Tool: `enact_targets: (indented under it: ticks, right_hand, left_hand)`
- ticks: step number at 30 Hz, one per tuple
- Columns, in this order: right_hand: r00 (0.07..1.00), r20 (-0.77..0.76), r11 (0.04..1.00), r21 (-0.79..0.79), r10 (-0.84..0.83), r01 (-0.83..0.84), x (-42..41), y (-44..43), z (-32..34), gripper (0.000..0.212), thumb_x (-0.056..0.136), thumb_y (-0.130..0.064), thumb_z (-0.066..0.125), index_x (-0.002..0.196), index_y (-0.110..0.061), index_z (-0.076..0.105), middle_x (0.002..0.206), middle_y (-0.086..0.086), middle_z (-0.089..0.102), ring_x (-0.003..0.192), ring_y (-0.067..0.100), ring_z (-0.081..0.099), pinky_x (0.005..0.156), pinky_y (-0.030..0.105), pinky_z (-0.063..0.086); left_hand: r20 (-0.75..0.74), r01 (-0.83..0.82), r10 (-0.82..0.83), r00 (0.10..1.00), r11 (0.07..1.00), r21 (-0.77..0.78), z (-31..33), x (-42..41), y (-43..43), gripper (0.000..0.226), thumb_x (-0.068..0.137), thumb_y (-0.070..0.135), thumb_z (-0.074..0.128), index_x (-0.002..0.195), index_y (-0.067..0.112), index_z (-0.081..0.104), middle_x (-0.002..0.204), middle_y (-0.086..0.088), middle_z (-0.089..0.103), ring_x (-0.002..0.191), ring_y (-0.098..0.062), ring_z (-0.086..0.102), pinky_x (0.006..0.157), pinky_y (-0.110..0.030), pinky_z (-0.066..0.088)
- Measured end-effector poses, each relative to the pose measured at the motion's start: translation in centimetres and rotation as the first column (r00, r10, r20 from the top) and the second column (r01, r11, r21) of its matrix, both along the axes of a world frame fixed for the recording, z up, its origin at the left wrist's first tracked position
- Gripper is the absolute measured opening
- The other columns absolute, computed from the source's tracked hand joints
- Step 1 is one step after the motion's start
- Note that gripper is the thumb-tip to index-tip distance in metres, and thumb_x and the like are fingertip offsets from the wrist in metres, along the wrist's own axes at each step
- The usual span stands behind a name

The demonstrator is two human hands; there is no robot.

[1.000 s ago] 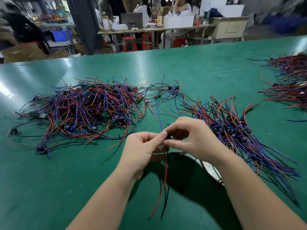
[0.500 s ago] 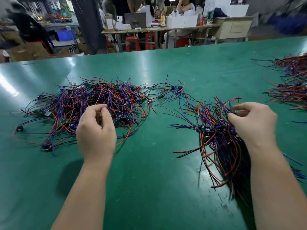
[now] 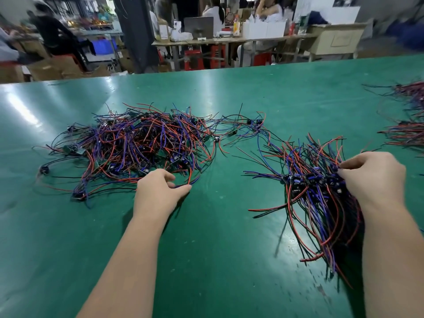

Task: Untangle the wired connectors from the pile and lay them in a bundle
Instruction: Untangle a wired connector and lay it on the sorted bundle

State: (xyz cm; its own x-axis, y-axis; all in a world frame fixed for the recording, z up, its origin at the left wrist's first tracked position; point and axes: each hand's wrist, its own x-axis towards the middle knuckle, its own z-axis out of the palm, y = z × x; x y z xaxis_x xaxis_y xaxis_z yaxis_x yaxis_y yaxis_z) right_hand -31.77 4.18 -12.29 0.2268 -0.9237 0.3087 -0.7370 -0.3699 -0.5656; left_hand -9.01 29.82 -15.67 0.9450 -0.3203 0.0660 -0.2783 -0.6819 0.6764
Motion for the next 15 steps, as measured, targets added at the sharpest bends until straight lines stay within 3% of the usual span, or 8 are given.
enact_targets:
  ticks: [3,6,9,11,13,15]
  right_hand:
    - [1.000,-0.005,0.999,0.013,0.030,-0.030,0.3,0.5,0.0,0.013,0.077,-0.005,0.065,0.084,-0.005,0.076,0.087,0.020,0.071,0.089,0.034,0.062,0.076,0.031,0.043]
    - [0.997,0.053,0.997,-0.043,0.064,-0.062,0.9,1.0,0.1,0.017,0.078,-0.007,0.060,0.087,-0.007,0.075,0.089,0.017,0.071,0.081,0.029,0.058,0.076,0.029,0.042]
    - [0.984,0.130,0.990,-0.091,0.122,-0.110,1.7,1.7,0.2,0.017,0.079,-0.010,0.060,0.086,-0.012,0.075,0.084,0.009,0.071,0.075,0.020,0.053,0.073,0.024,0.037]
    - [0.965,0.201,0.985,-0.077,0.170,-0.157,2.2,2.5,0.2,0.015,0.079,-0.013,0.061,0.084,-0.017,0.075,0.077,-0.001,0.068,0.073,0.016,0.058,0.073,0.023,0.039]
    - [0.908,0.346,0.967,0.012,0.234,-0.254,2.9,3.3,0.3,0.014,0.079,-0.011,0.062,0.080,-0.020,0.073,0.070,-0.006,0.067,0.064,0.010,0.060,0.069,0.023,0.044]
    - [0.785,0.549,0.854,0.225,0.287,-0.470,3.7,4.6,0.6,0.012,0.084,-0.007,0.062,0.081,-0.014,0.072,0.067,0.000,0.068,0.054,0.010,0.058,0.056,0.024,0.047]
  left_hand:
    - [-0.043,0.018,-0.017,0.999,0.999,0.028,0.3,0.1,-0.1,0.013,0.072,0.024,0.081,0.079,0.022,0.070,0.063,0.012,0.063,0.083,-0.013,0.065,0.072,-0.020,0.042]
    - [-0.153,0.055,-0.052,0.987,0.998,0.014,0.4,0.0,-0.2,0.011,0.070,0.019,0.080,0.077,0.023,0.073,0.071,0.002,0.070,0.079,-0.019,0.067,0.072,-0.025,0.049]
    - [-0.402,0.087,-0.187,0.896,0.963,-0.255,0.8,-0.4,-0.3,0.009,0.072,0.006,0.079,0.078,0.009,0.074,0.068,-0.011,0.071,0.060,-0.023,0.065,0.065,-0.032,0.056]
    - [-0.532,0.054,-0.341,0.775,0.875,-0.481,1.6,-1.4,-0.7,0.008,0.076,-0.002,0.073,0.083,0.001,0.071,0.061,-0.010,0.066,0.050,-0.016,0.060,0.052,-0.023,0.052]
    - [-0.542,0.070,-0.482,0.689,0.788,-0.612,2.5,-2.6,-1.2,0.008,0.082,-0.005,0.066,0.087,0.001,0.069,0.057,-0.006,0.064,0.048,-0.009,0.060,0.048,-0.018,0.051]
    - [-0.484,0.169,-0.606,0.632,0.717,-0.677,3.1,-4.0,-1.6,0.015,0.085,-0.007,0.061,0.085,0.005,0.069,0.059,-0.004,0.065,0.051,-0.010,0.063,0.048,-0.017,0.051]
